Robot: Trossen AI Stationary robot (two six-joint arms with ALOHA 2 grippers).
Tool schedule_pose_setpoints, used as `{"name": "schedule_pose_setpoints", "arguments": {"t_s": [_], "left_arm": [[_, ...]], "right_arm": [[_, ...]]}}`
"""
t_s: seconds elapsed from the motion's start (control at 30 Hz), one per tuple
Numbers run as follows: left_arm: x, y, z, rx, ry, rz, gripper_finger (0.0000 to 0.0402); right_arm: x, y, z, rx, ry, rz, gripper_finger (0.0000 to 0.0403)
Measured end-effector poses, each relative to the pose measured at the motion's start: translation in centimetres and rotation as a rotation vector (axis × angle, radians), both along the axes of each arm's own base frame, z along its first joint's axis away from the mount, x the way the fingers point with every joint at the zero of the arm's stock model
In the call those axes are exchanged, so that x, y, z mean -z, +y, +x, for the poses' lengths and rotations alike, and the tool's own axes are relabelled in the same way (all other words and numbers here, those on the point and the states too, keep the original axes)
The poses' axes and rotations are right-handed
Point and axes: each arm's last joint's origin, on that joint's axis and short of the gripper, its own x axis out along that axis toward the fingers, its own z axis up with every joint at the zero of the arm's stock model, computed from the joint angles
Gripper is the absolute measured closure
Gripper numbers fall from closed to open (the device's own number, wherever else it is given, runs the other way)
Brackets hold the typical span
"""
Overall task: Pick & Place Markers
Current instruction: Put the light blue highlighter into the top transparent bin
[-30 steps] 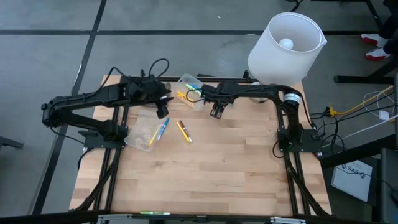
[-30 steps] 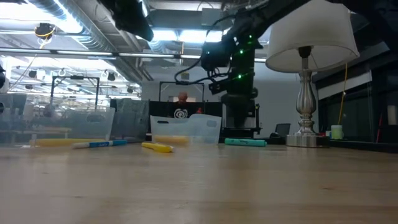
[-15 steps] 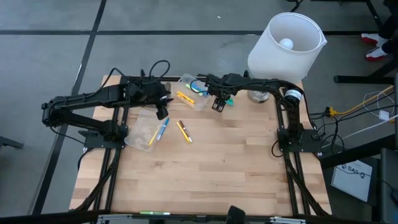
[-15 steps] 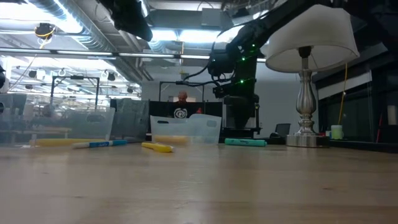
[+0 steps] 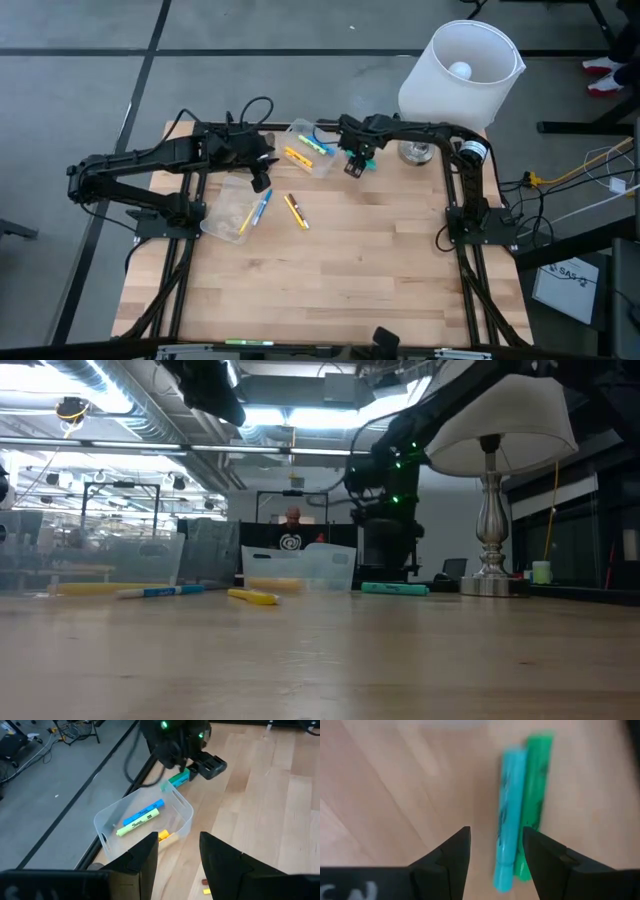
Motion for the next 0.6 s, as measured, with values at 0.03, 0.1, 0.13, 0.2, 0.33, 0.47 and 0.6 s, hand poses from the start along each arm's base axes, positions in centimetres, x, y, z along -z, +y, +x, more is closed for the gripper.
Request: {"name": "schedule_pose_setpoints", "arguments": {"t_s": [0.03, 0.1, 0.13, 0.2, 0.33, 0.47, 0.6], "left_arm": [[0.0, 0.0, 0.0, 0.0, -0.001, 0.0, 0.0263], [0.0, 0.0, 0.0, 0.0, -0.001, 0.001, 0.0263], [0.0, 0.0, 0.0, -0.002, -0.002, 0.002, 0.0263], [0.0, 0.0, 0.0, -0.002, -0.001, 0.002, 0.0263], [0.0, 0.0, 0.0, -0.004, -0.001, 0.003, 0.0263], [0.0, 0.0, 0.0, -0.004, -0.001, 0.003, 0.0263], [0.0, 0.1, 0.0, -0.004, -0.001, 0.003, 0.0263]], "right_arm": [[0.6, 0.2, -0.3, 0.0, 0.019, 0.011, 0.0225], [1.8, 0.5, -0.9, -0.001, 0.052, 0.023, 0.0225], [2.5, 0.7, -1.2, -0.001, 0.067, 0.02, 0.0225], [3.4, 1.0, -1.7, 0.007, 0.084, 0.018, 0.0225], [4.4, 1.4, -2.4, 0.031, 0.094, 0.03, 0.0226], [4.5, 1.7, -2.1, 0.033, 0.08, 0.051, 0.0229], [4.0, 2.2, -1.4, 0.012, 0.076, 0.038, 0.0259]]}}
